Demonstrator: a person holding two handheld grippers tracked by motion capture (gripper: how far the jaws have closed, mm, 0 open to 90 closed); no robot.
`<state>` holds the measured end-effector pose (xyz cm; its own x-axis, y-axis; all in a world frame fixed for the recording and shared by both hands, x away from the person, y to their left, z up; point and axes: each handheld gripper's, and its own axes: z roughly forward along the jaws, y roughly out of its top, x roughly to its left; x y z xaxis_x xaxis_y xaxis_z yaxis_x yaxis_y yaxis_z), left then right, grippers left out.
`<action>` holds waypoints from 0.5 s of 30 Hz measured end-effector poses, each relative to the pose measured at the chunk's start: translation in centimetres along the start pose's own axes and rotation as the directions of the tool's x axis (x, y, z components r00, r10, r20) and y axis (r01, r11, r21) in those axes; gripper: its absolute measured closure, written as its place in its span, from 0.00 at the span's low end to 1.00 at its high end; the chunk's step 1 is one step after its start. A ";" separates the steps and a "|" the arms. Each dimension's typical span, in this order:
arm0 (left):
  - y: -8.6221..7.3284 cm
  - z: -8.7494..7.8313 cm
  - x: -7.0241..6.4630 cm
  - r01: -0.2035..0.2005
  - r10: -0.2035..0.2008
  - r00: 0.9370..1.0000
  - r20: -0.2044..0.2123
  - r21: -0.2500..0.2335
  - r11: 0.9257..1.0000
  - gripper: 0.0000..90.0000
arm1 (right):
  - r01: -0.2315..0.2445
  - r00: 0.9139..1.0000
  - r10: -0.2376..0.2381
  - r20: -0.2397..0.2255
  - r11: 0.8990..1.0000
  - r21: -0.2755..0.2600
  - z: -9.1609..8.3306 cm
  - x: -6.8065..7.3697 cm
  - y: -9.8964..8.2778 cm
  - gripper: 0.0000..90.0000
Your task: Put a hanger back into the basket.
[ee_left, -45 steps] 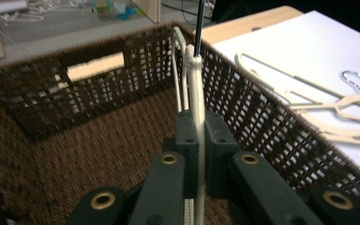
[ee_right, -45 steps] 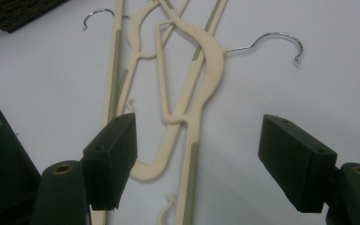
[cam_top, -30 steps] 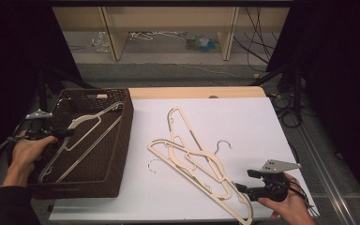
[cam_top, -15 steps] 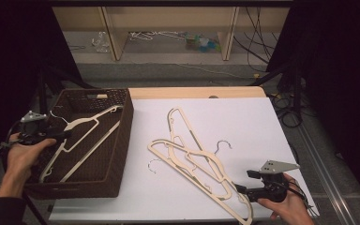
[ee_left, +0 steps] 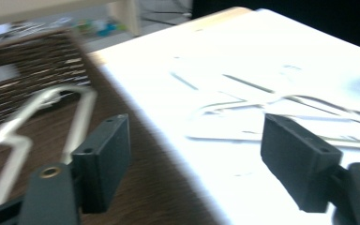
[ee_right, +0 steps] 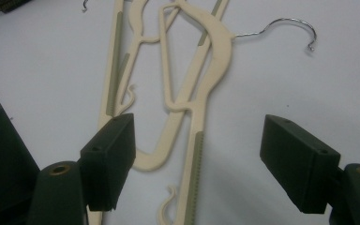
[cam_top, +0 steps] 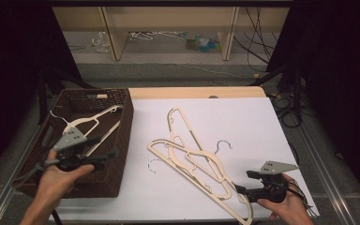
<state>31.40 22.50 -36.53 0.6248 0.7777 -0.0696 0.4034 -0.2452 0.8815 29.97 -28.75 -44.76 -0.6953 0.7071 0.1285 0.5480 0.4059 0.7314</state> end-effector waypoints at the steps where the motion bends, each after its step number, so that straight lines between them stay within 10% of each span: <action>1: -0.1 0.3 -0.6 -0.010 0.011 1.000 0.018 -0.004 1.000 0.24 | 0.004 1.000 -0.004 -0.007 1.000 0.004 0.0 0.0 0.0 0.31; 6: -1.7 2.1 -4.2 -0.046 0.046 0.996 0.073 -0.008 0.999 0.21 | 0.000 1.000 0.000 0.004 1.000 -0.007 0.2 0.0 0.0 0.27; 15: -4.7 3.9 -6.6 -0.047 0.048 0.993 0.107 -0.011 0.999 0.20 | 0.000 1.000 0.000 -0.002 1.000 -0.011 0.2 -0.2 0.1 0.21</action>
<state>27.99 16.29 -42.06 0.7111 0.6988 -0.0770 0.3665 -0.2749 0.8889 30.27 -28.70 -44.85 -0.6964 0.7058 0.1297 0.5425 0.3995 0.7390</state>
